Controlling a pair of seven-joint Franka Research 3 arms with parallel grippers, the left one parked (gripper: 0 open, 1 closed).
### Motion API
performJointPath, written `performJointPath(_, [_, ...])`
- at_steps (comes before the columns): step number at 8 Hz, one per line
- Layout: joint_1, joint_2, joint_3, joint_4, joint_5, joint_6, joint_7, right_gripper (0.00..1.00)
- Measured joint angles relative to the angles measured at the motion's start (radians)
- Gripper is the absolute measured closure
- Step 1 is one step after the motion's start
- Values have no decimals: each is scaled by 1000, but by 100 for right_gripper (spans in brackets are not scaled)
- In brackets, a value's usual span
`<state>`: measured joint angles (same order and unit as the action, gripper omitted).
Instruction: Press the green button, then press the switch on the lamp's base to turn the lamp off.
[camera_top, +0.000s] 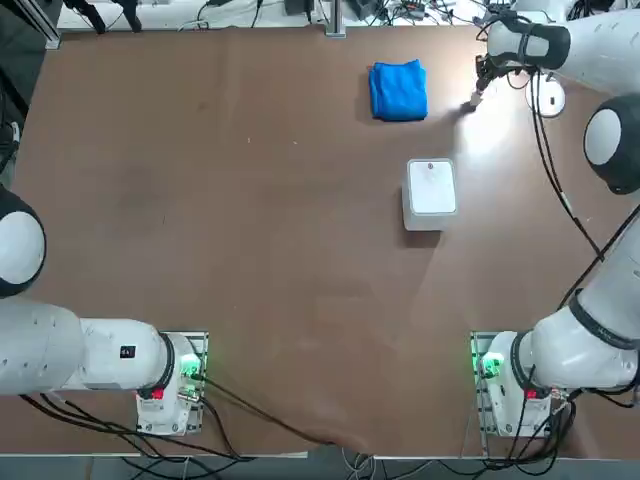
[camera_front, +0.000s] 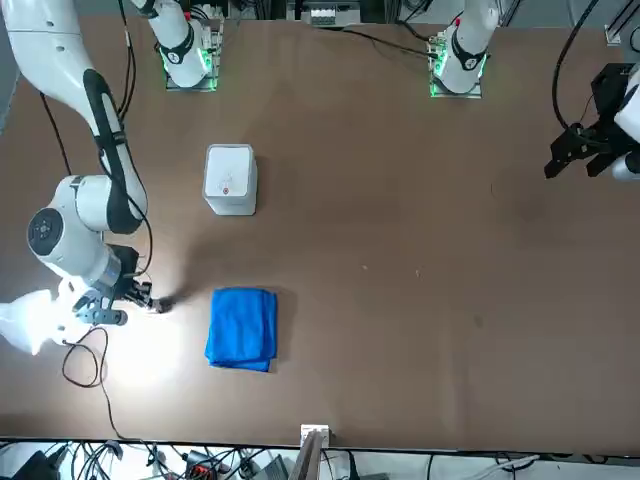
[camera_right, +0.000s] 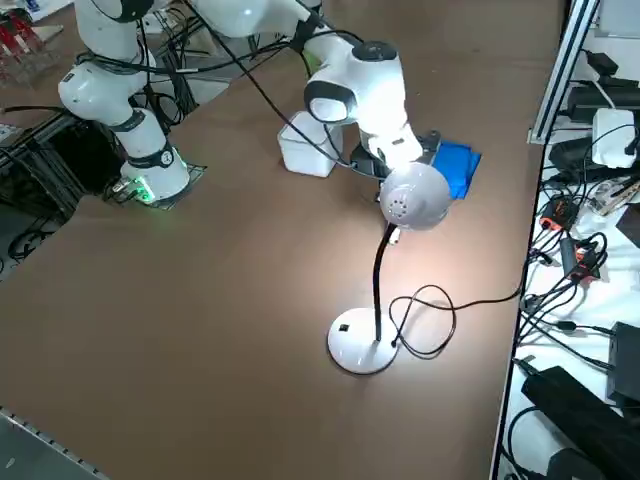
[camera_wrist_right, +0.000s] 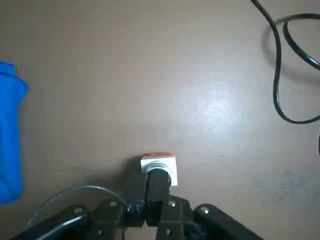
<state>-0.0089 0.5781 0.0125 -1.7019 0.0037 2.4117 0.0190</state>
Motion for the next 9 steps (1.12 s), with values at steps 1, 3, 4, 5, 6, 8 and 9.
performJointPath(1, [0,0,0,0,1,2,0,99])
performJointPath(3, [0,-11,0,1,3,2,5,99])
performJointPath(4, [1,-24,1,6,4,-24,10,99])
performJointPath(5, [2,-42,2,26,5,-85,11,99])
performJointPath(6, [2,-66,2,57,5,-162,12,99])
performJointPath(8, [-2,-120,-1,91,6,-277,12,99])
performJointPath(9, [-14,-144,-4,92,6,-329,12,99])
